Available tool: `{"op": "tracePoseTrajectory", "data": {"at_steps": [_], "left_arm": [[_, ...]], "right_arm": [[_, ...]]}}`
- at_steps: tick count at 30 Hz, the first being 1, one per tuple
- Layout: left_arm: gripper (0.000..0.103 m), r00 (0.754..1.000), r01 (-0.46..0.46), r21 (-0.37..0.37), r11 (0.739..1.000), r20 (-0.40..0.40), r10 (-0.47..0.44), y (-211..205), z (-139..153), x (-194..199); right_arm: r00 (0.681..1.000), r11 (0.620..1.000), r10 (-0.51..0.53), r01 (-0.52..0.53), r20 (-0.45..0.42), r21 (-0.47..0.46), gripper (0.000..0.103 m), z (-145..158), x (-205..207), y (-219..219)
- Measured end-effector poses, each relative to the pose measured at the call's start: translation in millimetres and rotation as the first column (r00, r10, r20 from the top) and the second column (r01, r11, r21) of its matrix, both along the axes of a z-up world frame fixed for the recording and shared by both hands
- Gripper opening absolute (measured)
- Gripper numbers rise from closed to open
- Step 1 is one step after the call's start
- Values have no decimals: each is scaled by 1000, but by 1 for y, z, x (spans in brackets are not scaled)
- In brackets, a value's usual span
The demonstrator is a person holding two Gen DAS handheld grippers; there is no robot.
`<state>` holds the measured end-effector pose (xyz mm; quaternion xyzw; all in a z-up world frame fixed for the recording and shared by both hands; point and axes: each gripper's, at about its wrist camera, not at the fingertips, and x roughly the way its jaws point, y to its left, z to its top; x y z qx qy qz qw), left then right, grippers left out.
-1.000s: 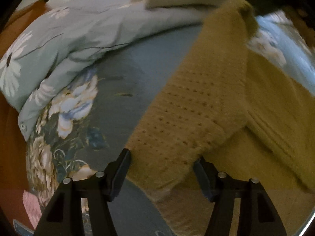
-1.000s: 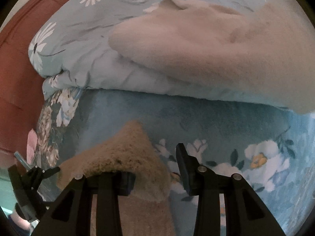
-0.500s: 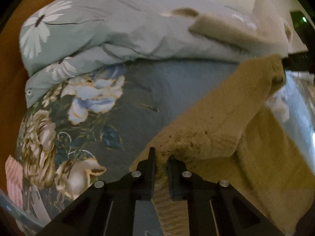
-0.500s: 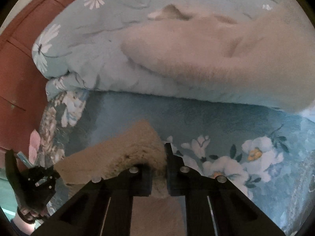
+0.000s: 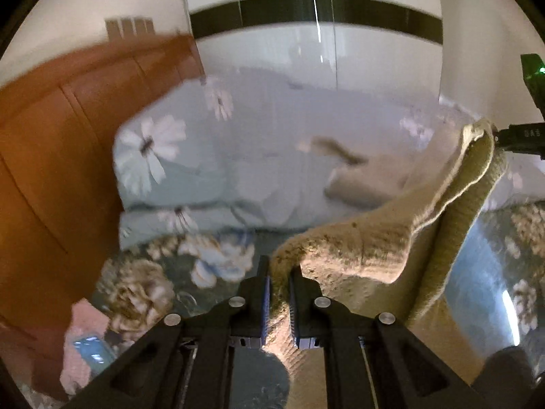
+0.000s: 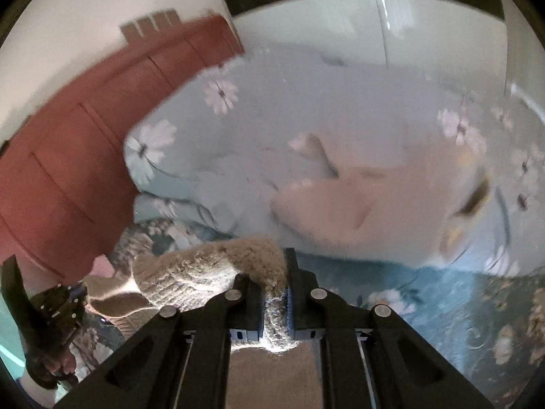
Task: Fold clothes
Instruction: 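Lift the sweater with both grippers, holding it spread between them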
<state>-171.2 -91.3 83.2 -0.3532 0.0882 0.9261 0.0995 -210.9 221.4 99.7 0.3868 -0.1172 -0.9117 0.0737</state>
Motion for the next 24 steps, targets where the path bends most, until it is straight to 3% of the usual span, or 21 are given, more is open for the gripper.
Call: {"op": "tracePoseTrajectory", "data": {"at_steps": [6,11,24], "left_arm": [[10,992,-13,12,1000,-126,14,5,64,49],[10,972,-31,19,999,-234,35,9,113,97],[10,914,-84,13,996,-398,82,-3,178,196]], "right_arm": [[991,1000,7,-5,-136,19,10,69,67,1],[971,999,37,-32,-237,27,10,111,122,-4],[911,983,179,-179,-371,35,10,156,227,-15]]}}
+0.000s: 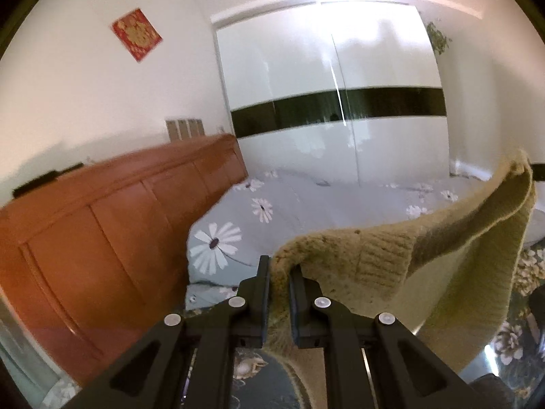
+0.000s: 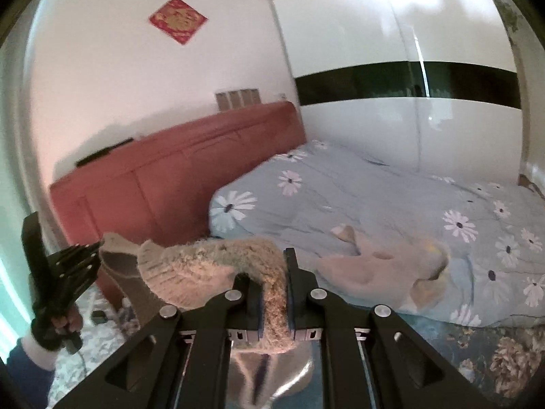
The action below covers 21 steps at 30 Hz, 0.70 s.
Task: Fold clothes
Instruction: 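Lift the sweater with both grippers, holding it spread between them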
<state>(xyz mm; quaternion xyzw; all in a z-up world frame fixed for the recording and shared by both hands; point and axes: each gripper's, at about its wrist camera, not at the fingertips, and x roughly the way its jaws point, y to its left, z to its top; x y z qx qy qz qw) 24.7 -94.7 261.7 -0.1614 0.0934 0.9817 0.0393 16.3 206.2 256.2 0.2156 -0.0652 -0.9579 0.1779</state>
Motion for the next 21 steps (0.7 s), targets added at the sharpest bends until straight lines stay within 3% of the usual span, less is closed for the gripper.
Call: {"op": "tracePoseTrajectory", "data": {"at_steps": [9,12,16,21], "left_arm": [[10,994,-5,-40,999,-111,1,-21,41,65],[10,992,-6,-32,999,-123,2,-28,54,68],[10,992,-18,-55,998,-128,10,-32,65,47],[10,1000,-17,-64,998,-8,17,-30,37,-30]], "right_arm": [[984,986,165,-167,-73,-22,10,20,59,-7],[973,975,215,-219,-83,-43,10,25,65,-10],[963,962,257,-263,-78,-79,10,30,47,-12],[980,982,178,-171,91,-86,10,-35,-39,-5]]}}
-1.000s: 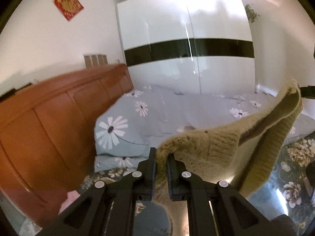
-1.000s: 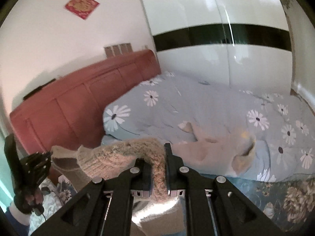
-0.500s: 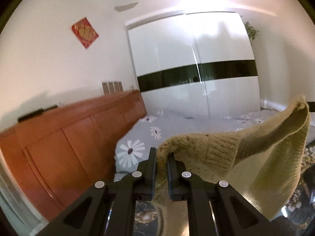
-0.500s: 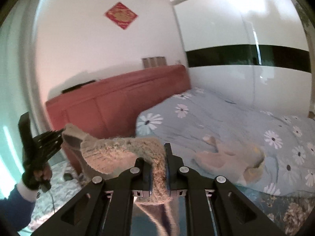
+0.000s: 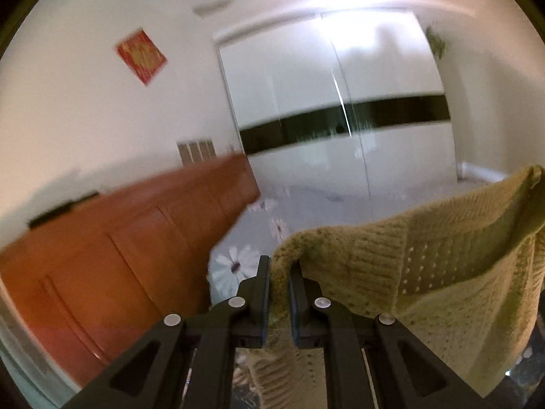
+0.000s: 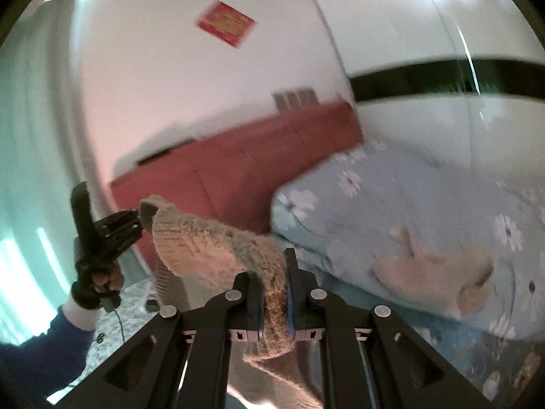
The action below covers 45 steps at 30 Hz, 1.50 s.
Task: Fold clothes
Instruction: 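Lift the sweater with both grippers, holding it spread between them, then lower the held sweater flat onto the bedspread with both grippers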
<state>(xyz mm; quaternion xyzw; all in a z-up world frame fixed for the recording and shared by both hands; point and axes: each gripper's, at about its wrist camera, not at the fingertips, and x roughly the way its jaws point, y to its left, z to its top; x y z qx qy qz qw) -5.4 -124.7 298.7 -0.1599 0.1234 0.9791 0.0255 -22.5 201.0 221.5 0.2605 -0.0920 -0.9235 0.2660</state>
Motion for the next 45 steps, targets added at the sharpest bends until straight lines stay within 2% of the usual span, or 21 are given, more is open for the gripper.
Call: {"op": "tracePoseTrajectory", "data": {"at_steps": [3,6,9,11,17,24,26,27,29,33,39,42,45], "left_arm": [[10,993,-11,-19,1000,119,13,4,-47,-62],[10,969,-27,-19,999,245,31,7,-105,-124],[10,929,-52,-25,998,367,57,17,-168,-185],[10,891,-60,-47,997,448,74,27,-212,-224],[10,800,-68,-86,994,591,106,54,-323,-299],[10,736,-84,-95,992,665,126,72,-401,-370],[10,721,-95,-76,993,683,121,69,-416,-380],[10,713,-101,-66,993,691,119,67,-423,-385],[11,702,-100,-55,993,703,110,64,-432,-387],[11,700,-79,-37,996,709,82,58,-430,-373],[11,754,-45,8,999,656,29,44,-385,-312],[11,788,-18,21,1000,616,1,34,-358,-265],[11,796,-1,10,1000,605,-5,27,-350,-221]], "right_arm": [[993,998,-54,52,107,24,10,-42,-54,5],[971,993,-110,101,210,54,10,-84,-107,9],[936,985,-166,146,310,88,10,-126,-161,14],[905,978,-204,173,373,114,10,-154,-197,17],[835,964,-264,219,483,149,10,-234,-252,34],[737,946,-325,263,592,192,10,-328,-313,54],[706,940,-342,274,621,205,10,-355,-330,60],[705,940,-341,272,622,207,10,-358,-330,60],[724,944,-329,259,606,203,10,-348,-317,58],[759,952,-305,233,575,196,10,-330,-292,53],[809,963,-265,193,525,188,10,-301,-255,46],[823,969,-234,153,517,194,10,-292,-222,37],[829,974,-193,97,524,206,10,-287,-176,24]]}}
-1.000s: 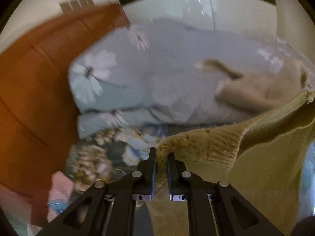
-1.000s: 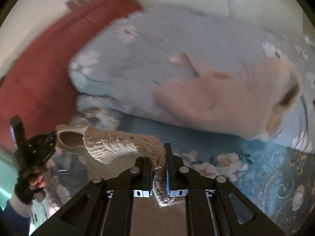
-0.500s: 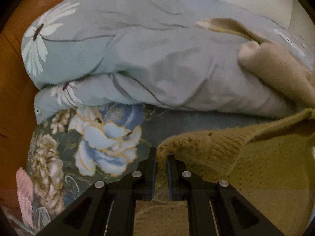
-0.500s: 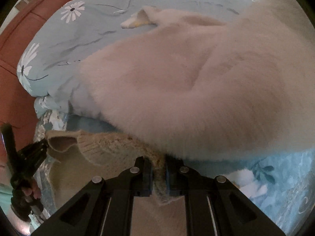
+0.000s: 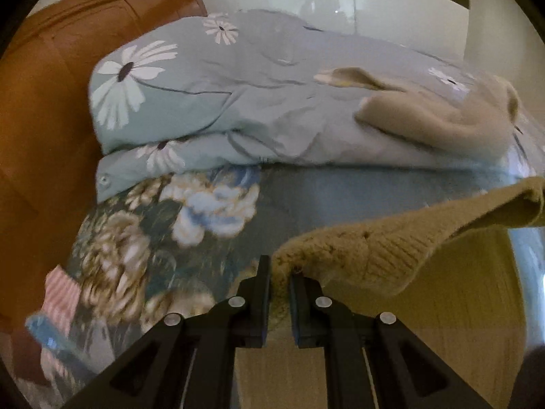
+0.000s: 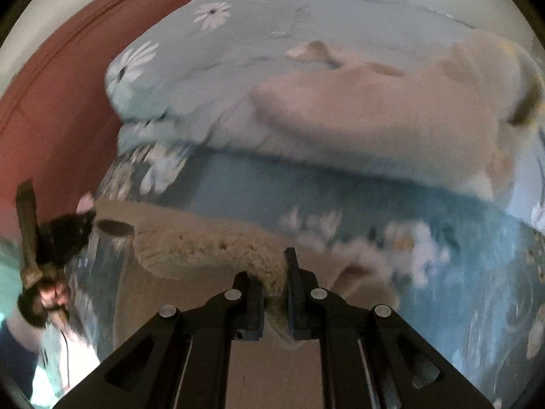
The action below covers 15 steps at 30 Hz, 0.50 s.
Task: Fold clothes
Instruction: 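Lower the held sweater flat onto the bedspread with both grippers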
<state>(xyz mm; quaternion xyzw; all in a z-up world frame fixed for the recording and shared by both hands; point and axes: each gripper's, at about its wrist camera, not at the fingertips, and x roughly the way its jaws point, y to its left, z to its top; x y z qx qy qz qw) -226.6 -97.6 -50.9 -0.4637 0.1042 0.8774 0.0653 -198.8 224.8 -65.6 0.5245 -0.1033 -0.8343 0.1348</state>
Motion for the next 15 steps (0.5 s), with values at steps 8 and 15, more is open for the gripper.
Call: {"op": "tracePoseTrajectory", "data": {"at_steps": [8,15], "left_arm": [[11,997,4,-62,998,72,0,-10,-37,112],[11,990,-72,-28,997,121,75,-21,-65,167]], "right_arm": [[987,995,94,-98,133,20,10,-35,83,-33],[967,984,147,-163,208,66,10,-50,128,-59]]}}
